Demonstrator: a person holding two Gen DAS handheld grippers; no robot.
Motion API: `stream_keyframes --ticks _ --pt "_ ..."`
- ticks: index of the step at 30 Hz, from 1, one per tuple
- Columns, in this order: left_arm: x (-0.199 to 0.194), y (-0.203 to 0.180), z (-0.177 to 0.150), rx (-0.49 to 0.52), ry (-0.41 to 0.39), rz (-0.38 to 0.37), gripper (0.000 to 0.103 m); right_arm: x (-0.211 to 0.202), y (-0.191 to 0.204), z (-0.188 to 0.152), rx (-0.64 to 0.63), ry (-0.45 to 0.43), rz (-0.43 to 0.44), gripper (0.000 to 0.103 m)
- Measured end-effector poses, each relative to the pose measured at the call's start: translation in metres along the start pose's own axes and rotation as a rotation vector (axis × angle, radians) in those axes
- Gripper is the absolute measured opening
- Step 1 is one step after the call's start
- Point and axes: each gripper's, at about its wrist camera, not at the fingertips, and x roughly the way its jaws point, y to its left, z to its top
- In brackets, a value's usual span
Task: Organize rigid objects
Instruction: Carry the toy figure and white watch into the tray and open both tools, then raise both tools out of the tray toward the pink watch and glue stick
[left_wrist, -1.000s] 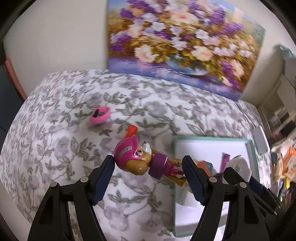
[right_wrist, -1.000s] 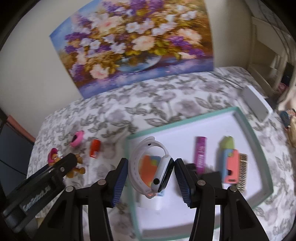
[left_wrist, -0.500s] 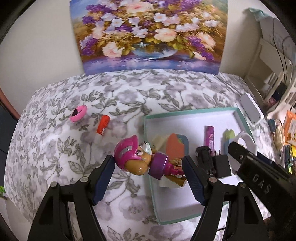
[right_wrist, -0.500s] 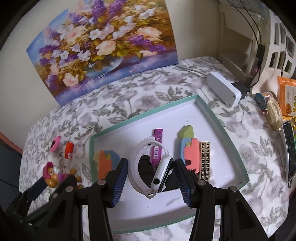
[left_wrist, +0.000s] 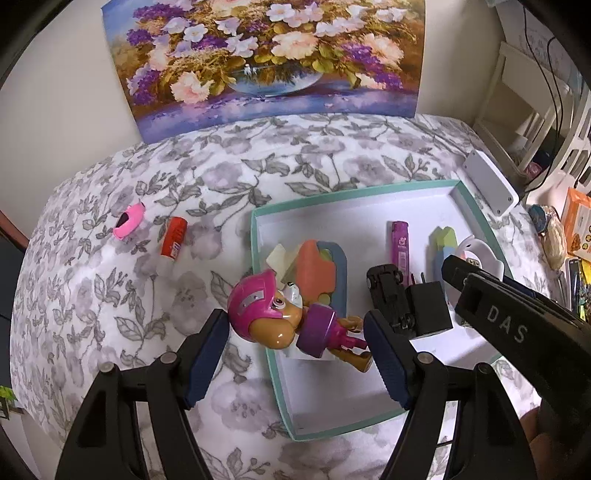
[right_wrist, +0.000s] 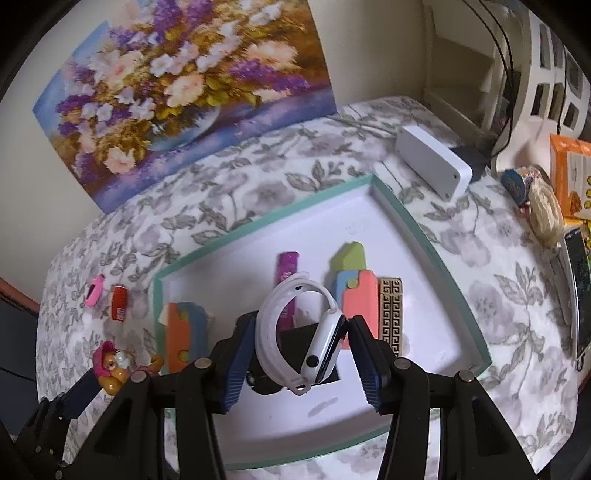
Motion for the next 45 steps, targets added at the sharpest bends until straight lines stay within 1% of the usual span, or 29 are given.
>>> stream_keyframes --ticks 3,8,11,14,17,22,28,36,38,40,45 --pt "0.005 -0.002 -0.001 0.0 0.019 -0.013 0.076 0.006 -0.006 0.0 0.009 0.014 -0.017 0.055" --pt "0.01 -0.01 -0.004 0.015 0.045 -0.028 0.076 0.006 -0.014 0.002 0.026 0.01 -0.017 0.056" --pt "0.014 -0.017 -0.006 0.035 0.059 -0.026 0.076 0.009 -0.016 0.002 0.024 0.015 -0.028 0.056" --pt "0.016 -0.02 -0.007 0.046 0.067 -0.023 0.076 0.015 -0.018 0.001 0.029 0.038 -0.034 0.056" --pt "0.018 -0.022 -0.007 0.054 0.072 -0.017 0.076 0.015 -0.018 0.001 0.026 0.037 -0.036 0.056" --pt "0.019 -0.019 -0.007 0.041 0.081 -0.016 0.076 0.014 -0.016 0.002 0.018 0.037 -0.037 0.056" --pt "0.016 -0.009 -0.003 0.003 0.075 -0.018 0.077 0.011 -0.013 0.002 0.006 0.022 -0.041 0.056" --pt "0.017 0.012 0.001 -0.078 0.077 -0.02 0.078 0.011 -0.012 0.002 0.003 0.021 -0.041 0.056" --pt "0.018 0.02 0.001 -0.107 0.078 -0.013 0.078 0.011 -0.012 0.002 0.004 0.019 -0.042 0.056" --pt "0.018 0.027 0.002 -0.133 0.076 -0.002 0.083 0.011 -0.012 0.002 0.002 0.024 -0.043 0.056" --pt "0.021 0.049 0.003 -0.211 0.075 0.031 0.085 0.018 -0.005 -0.001 -0.021 0.053 -0.051 0.056"
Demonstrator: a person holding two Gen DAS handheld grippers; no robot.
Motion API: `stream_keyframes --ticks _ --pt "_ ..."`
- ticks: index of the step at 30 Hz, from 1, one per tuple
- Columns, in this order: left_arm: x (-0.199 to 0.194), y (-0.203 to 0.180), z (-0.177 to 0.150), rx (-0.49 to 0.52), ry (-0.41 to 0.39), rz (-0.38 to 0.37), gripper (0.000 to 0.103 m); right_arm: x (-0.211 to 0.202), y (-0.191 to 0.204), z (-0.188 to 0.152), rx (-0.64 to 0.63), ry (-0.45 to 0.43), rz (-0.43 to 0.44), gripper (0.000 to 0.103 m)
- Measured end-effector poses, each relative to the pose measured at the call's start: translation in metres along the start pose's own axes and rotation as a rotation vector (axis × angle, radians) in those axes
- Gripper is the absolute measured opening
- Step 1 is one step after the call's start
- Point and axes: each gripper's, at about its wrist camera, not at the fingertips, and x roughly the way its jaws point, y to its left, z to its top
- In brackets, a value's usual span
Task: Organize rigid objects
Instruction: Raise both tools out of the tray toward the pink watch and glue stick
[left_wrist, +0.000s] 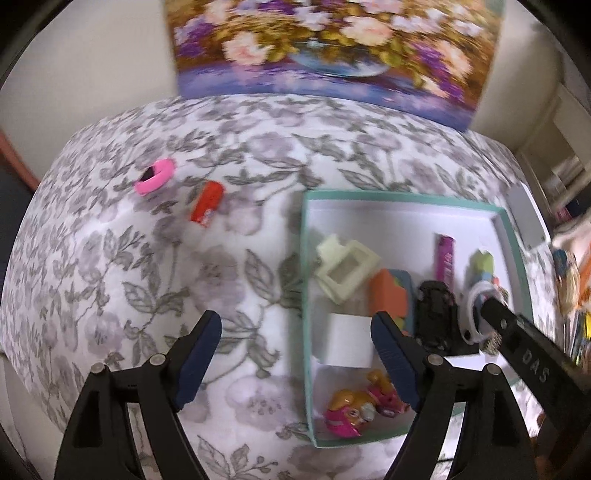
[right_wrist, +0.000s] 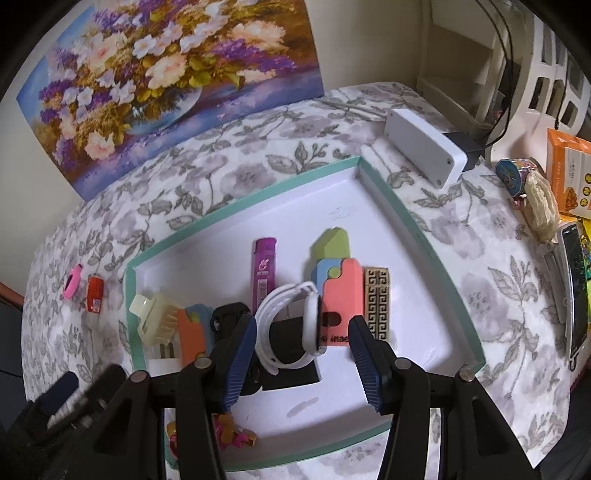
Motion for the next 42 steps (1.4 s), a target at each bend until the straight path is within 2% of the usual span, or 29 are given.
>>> stream_keyframes --ticks 3,10,12,19,21,23,33,38,42 --pt "0.004 0.016 0.003 -0.06 0.009 0.022 0.093 0.0 0.008 -0.001 -0.031 0.002 -0.008 0.056" --pt "0.011 0.053 0.008 -0.188 0.027 0.047 0.094 0.002 0.026 -0.003 -0.095 0.007 -0.019 0.066" --pt "0.013 0.059 0.01 -0.213 0.029 0.049 0.094 0.001 0.028 -0.004 -0.096 0.009 -0.016 0.074" --pt "0.016 0.07 0.011 -0.249 0.035 0.05 0.095 0.0 0.04 -0.007 -0.128 0.002 -0.016 0.087" --pt "0.016 0.071 0.011 -0.249 0.036 0.051 0.098 0.001 0.042 -0.008 -0.139 0.004 -0.019 0.098" --pt "0.016 0.071 0.012 -0.249 0.033 0.055 0.098 0.002 0.044 -0.008 -0.149 0.005 -0.028 0.103" --pt "0.015 0.079 0.015 -0.261 0.008 0.099 0.098 0.002 0.048 -0.009 -0.165 0.001 -0.028 0.103" --pt "0.011 0.088 0.018 -0.276 -0.009 0.097 0.098 0.0 0.053 -0.01 -0.188 -0.01 -0.029 0.103" --pt "0.002 0.104 0.023 -0.307 -0.047 0.121 0.098 -0.011 0.062 -0.008 -0.186 -0.048 0.028 0.103"
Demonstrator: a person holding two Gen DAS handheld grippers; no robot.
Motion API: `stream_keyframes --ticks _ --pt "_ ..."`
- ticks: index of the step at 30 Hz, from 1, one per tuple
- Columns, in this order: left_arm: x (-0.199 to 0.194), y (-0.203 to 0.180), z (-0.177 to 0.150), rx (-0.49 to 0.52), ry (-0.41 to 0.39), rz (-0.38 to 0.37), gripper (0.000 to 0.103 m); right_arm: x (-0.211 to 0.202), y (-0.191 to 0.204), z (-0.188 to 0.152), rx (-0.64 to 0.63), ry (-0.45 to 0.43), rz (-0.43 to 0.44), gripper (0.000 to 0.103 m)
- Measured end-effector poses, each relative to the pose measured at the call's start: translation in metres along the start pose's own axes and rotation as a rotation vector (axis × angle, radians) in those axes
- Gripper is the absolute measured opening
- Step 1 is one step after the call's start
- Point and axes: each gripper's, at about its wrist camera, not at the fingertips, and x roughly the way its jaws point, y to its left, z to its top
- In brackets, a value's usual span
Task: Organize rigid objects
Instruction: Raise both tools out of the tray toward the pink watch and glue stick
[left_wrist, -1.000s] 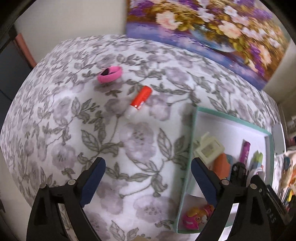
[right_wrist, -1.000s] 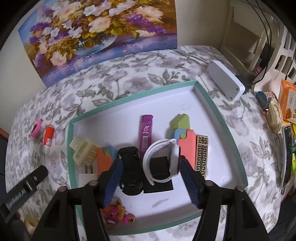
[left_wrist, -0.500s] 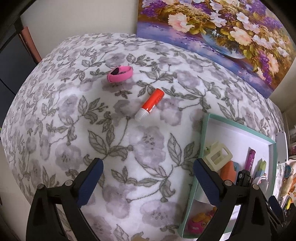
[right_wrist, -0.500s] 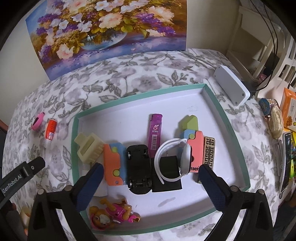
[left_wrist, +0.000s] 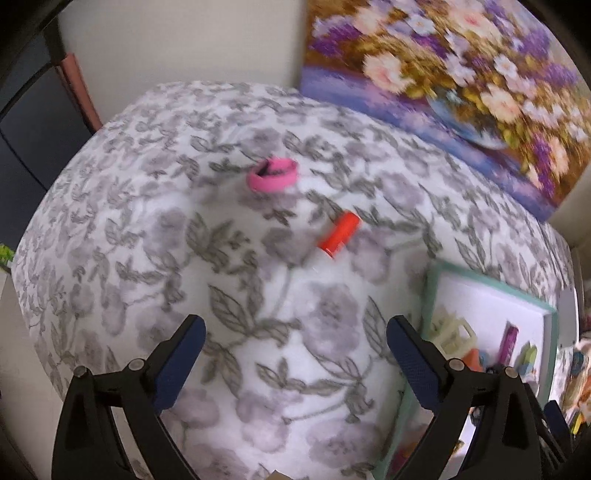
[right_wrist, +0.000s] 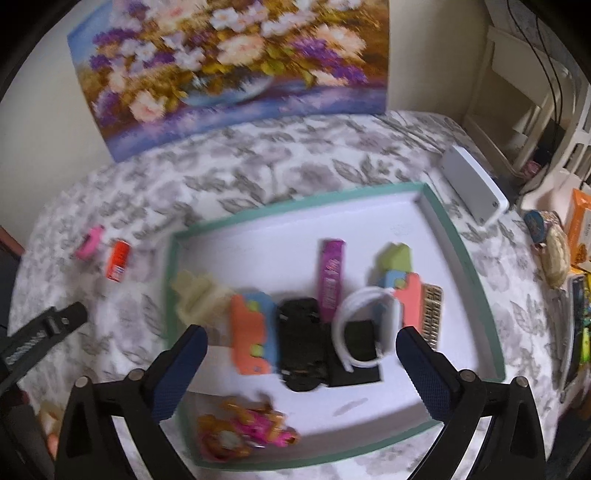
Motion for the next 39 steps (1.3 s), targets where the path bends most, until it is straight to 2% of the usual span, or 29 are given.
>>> stream_keyframes --ticks 5,8,16,25,34,39 --pt "-0.004 0.029 0.013 -0.049 -0.029 0.014 0.099 -0.012 0.029 0.003 -0.042 -0.064 0.061 0.103" --pt "-0.002 0.045 0.018 -0.075 -0.02 0.022 0.099 -0.009 0.046 0.003 -0.062 -0.052 0.109 0.103" --pt "0.004 0.083 0.029 -0.187 -0.008 0.007 0.099 0.0 0.076 -0.002 -0.081 -0.027 0.141 0.103" --pt "0.02 0.106 0.035 -0.22 0.036 0.017 0.099 -0.001 0.123 0.0 -0.164 -0.072 0.211 0.103" --pt "0.054 0.122 0.049 -0.225 0.075 0.008 0.099 0.028 0.161 0.008 -0.238 -0.05 0.209 0.103" --pt "0.07 0.127 0.059 -0.187 0.07 -0.032 0.099 0.048 0.177 0.01 -0.268 -0.047 0.206 0.102"
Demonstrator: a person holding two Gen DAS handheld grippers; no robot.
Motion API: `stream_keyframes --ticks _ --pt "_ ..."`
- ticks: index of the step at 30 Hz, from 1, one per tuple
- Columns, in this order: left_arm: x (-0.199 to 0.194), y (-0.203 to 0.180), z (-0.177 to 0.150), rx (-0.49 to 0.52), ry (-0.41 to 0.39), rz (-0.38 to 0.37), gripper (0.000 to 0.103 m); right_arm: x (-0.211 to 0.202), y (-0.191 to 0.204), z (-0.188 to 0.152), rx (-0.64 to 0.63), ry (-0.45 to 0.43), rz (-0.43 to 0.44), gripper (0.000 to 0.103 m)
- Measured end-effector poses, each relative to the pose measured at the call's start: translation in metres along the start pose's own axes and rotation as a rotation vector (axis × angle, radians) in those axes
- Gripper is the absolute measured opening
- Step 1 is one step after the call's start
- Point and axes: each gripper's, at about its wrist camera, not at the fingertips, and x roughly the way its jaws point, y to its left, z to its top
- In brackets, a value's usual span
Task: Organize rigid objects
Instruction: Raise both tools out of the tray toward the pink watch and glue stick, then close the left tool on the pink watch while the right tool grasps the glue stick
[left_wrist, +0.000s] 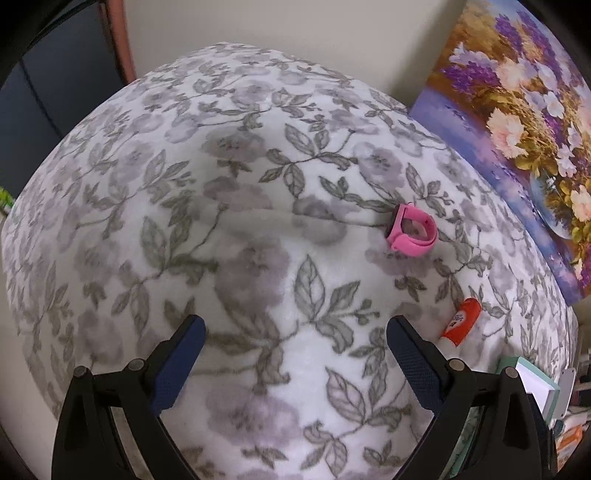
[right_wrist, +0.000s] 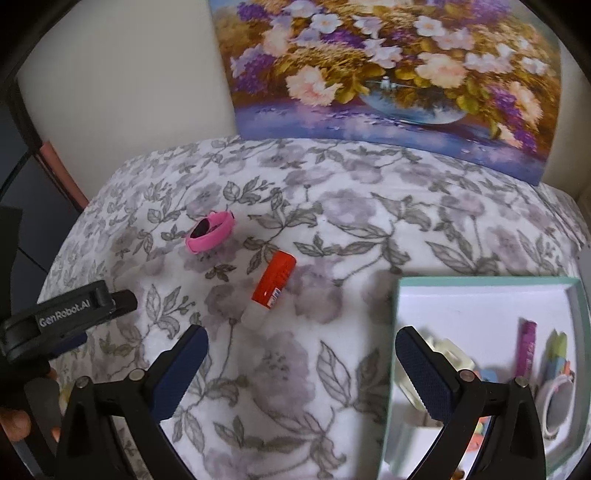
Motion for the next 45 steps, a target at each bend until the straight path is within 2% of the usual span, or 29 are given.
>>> stream_keyframes --ticks 8,12,22,27,32,40,45 --pt "0.029 0.002 0.006 0.067 0.035 -0.021 0.099 0.041 0.019 0.0 -0.1 0.054 0.0 0.092" --pt "0.044 0.003 0.003 0.081 0.065 -0.043 0.099 0.054 0.021 -0.001 -0.134 0.078 0.012 0.083" --pt "0.053 0.005 -0.001 0.096 0.077 -0.088 0.099 0.069 0.025 -0.005 -0.241 0.111 0.043 0.08" --pt "0.051 0.011 -0.001 0.086 0.077 -0.11 0.099 0.076 0.022 -0.009 -0.276 0.118 0.005 0.075" --pt "0.049 0.016 -0.001 0.081 0.078 -0.131 0.099 0.078 0.023 -0.007 -0.291 0.093 -0.007 0.075" --pt "0.052 0.01 0.01 0.101 0.06 -0.116 0.099 0.087 0.028 0.005 -0.31 0.072 -0.006 0.076" --pt "0.055 0.002 0.02 0.135 0.045 -0.113 0.099 0.095 0.03 0.014 -0.326 0.056 -0.022 0.089"
